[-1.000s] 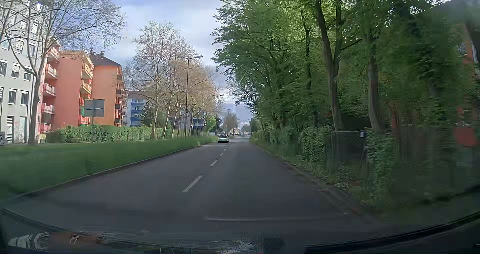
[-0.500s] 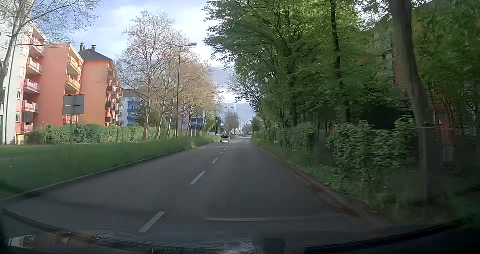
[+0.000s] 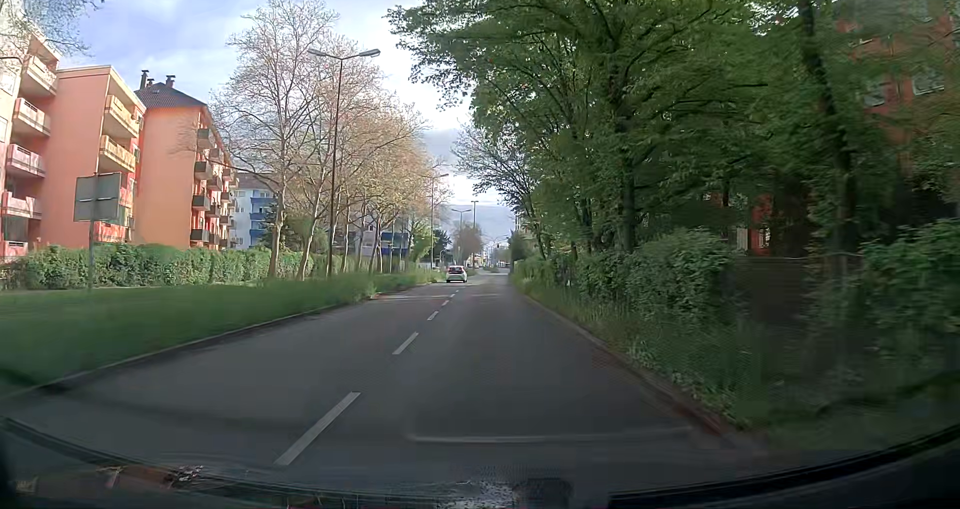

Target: Follow the waypoints while adhering to traffic rules and regulations

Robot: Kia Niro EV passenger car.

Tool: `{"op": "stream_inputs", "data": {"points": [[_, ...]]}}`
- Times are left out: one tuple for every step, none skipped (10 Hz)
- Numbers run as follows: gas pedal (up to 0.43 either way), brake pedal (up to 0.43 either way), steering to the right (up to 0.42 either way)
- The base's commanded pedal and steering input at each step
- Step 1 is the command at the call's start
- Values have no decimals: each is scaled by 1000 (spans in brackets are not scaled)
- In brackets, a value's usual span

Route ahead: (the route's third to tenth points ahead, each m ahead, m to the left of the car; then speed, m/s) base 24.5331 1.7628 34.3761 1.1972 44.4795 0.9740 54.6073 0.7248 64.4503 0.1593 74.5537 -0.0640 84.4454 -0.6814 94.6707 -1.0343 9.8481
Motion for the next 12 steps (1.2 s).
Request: {"op": "stream_inputs", "data": {"points": [[67, 0, -10], [67, 0, -10], [67, 0, -10], [67, 0, -9], [67, 0, -8], [67, 0, -8], [67, 0, -8], [67, 0, -7], [67, 0, -6], [67, 0, -5], [67, 0, -5], [67, 0, -5]]}}
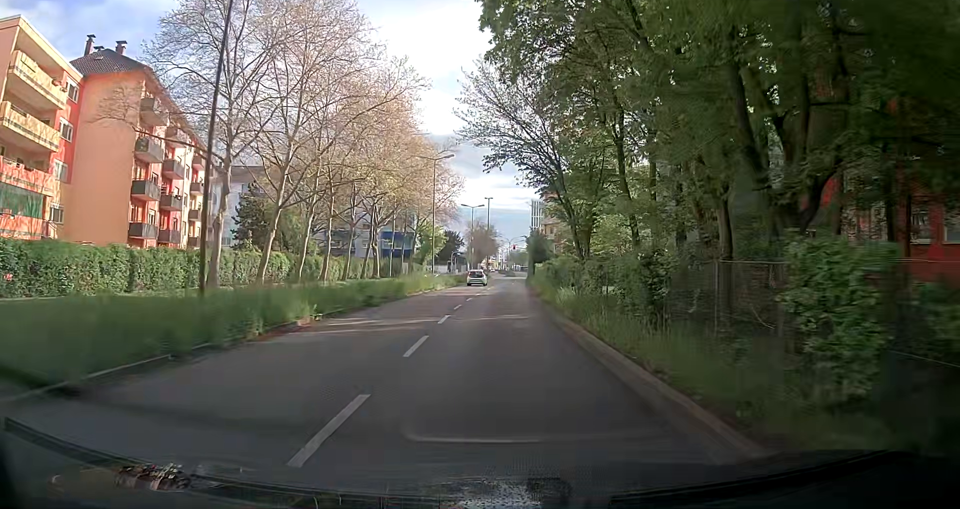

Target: Follow the waypoints while adhering to traffic rules and regulations

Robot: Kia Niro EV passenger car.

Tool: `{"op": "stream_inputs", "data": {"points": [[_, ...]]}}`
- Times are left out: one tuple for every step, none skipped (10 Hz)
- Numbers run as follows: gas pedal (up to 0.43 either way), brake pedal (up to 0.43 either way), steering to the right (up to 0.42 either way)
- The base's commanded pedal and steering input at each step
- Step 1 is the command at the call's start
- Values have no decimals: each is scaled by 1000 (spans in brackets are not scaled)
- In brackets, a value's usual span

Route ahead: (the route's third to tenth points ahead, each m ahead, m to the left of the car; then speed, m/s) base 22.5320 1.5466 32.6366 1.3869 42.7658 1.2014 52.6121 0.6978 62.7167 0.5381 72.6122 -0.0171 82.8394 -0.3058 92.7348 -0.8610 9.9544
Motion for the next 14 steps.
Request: {"op": "stream_inputs", "data": {"points": [[67, 0, -4], [67, 0, -3], [67, 0, -2], [67, 0, 1], [67, 0, 4], [67, 0, 5], [67, 0, 5], [59, 0, 5], [59, 0, 5], [47, 0, 5], [47, 0, 5], [47, 0, 7], [47, 0, 7], [47, 0, 7]]}}
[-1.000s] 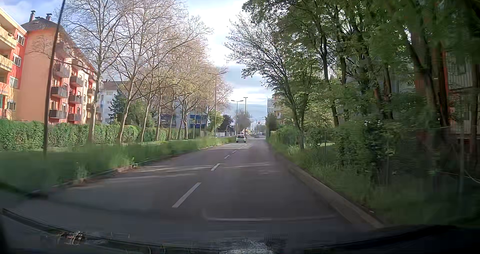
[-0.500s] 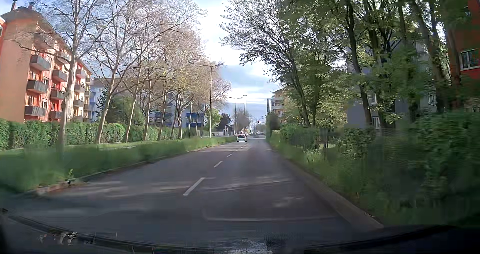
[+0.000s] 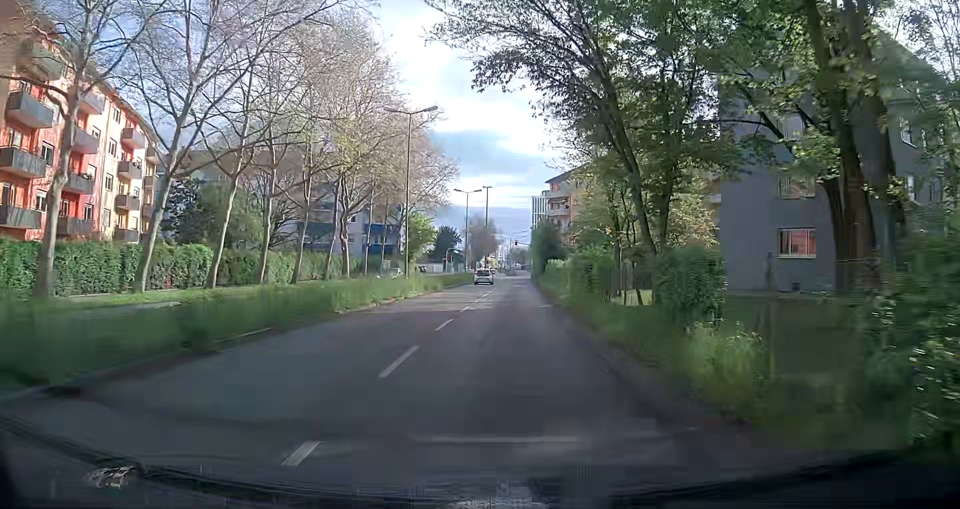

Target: Follow the waypoints while adhering to traffic rules and regulations

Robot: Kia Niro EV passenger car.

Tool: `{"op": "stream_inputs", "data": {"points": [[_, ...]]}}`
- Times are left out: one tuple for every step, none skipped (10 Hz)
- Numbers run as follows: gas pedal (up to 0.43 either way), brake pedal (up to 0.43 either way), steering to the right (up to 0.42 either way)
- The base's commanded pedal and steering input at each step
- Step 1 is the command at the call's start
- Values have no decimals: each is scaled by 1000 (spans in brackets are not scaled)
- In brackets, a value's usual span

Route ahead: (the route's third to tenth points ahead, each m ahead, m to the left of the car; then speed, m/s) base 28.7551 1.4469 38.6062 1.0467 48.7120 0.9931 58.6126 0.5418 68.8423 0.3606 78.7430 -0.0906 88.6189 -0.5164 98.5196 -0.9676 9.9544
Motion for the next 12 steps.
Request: {"op": "stream_inputs", "data": {"points": [[47, 0, 7], [47, 0, 7], [47, 0, 7], [47, 0, 7], [47, 0, 8], [47, 0, 8], [47, 0, 8], [47, 0, 8], [47, 0, 8], [47, 0, 9], [47, 0, 11], [47, 0, 12]]}}
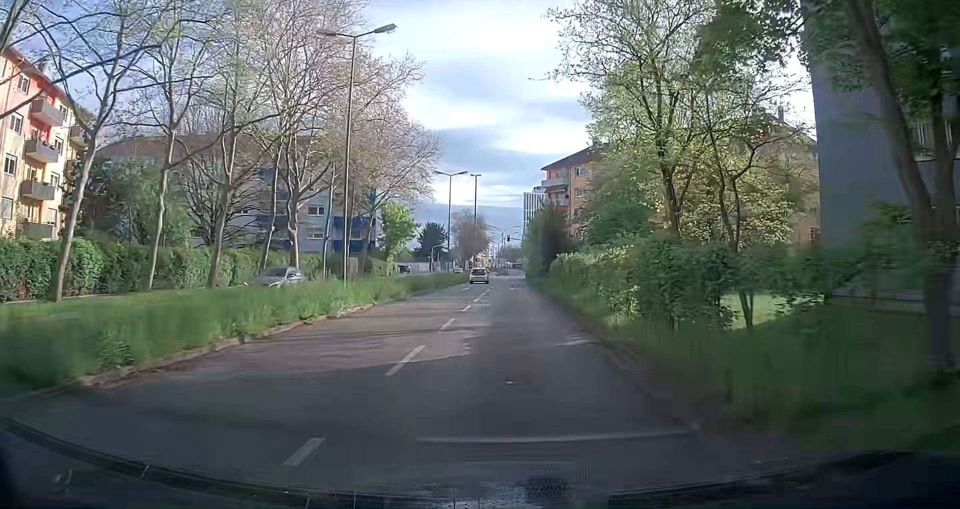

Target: Follow the waypoints while adhering to traffic rules and regulations

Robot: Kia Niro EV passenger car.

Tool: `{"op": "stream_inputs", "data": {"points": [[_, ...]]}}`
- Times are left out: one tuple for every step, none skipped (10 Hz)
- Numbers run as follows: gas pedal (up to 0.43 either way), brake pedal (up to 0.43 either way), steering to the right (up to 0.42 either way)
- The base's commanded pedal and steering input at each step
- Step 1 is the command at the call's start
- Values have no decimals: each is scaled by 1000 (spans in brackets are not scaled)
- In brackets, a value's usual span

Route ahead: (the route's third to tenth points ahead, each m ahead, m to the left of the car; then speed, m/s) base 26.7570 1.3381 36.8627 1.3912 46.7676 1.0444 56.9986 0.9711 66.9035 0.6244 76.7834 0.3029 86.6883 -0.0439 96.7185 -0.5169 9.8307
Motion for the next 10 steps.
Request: {"op": "stream_inputs", "data": {"points": [[47, 0, 14], [47, 0, 14], [47, 0, 14], [47, 0, 14], [47, 0, 14], [47, 0, 14], [47, 0, 13], [47, 0, 13], [47, 0, 12], [47, 0, 11]]}}
